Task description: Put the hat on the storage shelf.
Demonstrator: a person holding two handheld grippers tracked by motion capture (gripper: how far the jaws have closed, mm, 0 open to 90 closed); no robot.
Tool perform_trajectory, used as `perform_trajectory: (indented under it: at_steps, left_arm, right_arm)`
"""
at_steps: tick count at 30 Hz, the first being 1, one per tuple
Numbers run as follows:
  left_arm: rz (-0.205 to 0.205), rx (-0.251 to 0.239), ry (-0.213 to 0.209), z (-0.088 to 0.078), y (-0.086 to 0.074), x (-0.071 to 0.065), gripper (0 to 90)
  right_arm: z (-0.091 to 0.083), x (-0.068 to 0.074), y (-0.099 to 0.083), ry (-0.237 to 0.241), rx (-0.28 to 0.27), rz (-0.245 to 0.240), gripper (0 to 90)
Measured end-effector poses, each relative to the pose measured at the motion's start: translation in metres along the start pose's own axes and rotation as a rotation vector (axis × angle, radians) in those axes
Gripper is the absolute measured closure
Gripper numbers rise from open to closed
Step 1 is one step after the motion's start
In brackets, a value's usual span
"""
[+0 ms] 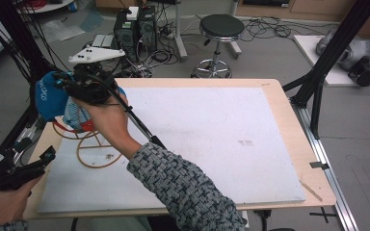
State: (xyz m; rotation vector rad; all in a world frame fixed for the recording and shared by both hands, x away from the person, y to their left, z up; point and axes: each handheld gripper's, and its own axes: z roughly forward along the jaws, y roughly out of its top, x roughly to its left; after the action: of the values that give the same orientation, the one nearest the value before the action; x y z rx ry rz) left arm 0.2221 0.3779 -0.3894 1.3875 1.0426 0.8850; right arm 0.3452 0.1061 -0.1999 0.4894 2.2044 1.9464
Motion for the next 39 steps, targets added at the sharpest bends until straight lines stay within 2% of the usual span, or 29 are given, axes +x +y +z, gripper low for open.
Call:
perform_trajectory:
  at_steps: [13, 19, 22, 27, 33, 39]
  left_arm:
    - [-0.007, -0.002, 0.006, -0.002, -0.001, 0.003, 13.9]
    - [-0.007, -0.003, 0.007, -0.002, -0.001, 0.003, 13.9]
    - [-0.007, -0.003, 0.006, -0.002, -0.001, 0.003, 13.9]
    - [-0.006, -0.004, 0.006, -0.003, -0.001, 0.003, 13.9]
    - [-0.008, -0.004, 0.005, -0.002, -0.001, 0.003, 13.9]
    - [-0.006, -0.001, 0.003, -0.001, -0.001, 0.002, 13.9]
  right_arm:
    - [0.012, 0.018, -0.006, 0.03, 0.014, 0.007, 88.4]
    - [0.017, 0.019, -0.01, 0.033, 0.032, 0.015, 88.3]
    - [0.019, 0.02, -0.013, 0.03, 0.044, -0.002, 88.3]
    - [0.019, 0.023, -0.02, 0.011, 0.067, -0.026, 88.3]
    - [0.013, 0.023, -0.021, 0.0, 0.057, -0.04, 88.3]
    - [0.002, 0.016, -0.023, -0.055, 0.053, -0.077, 88.0]
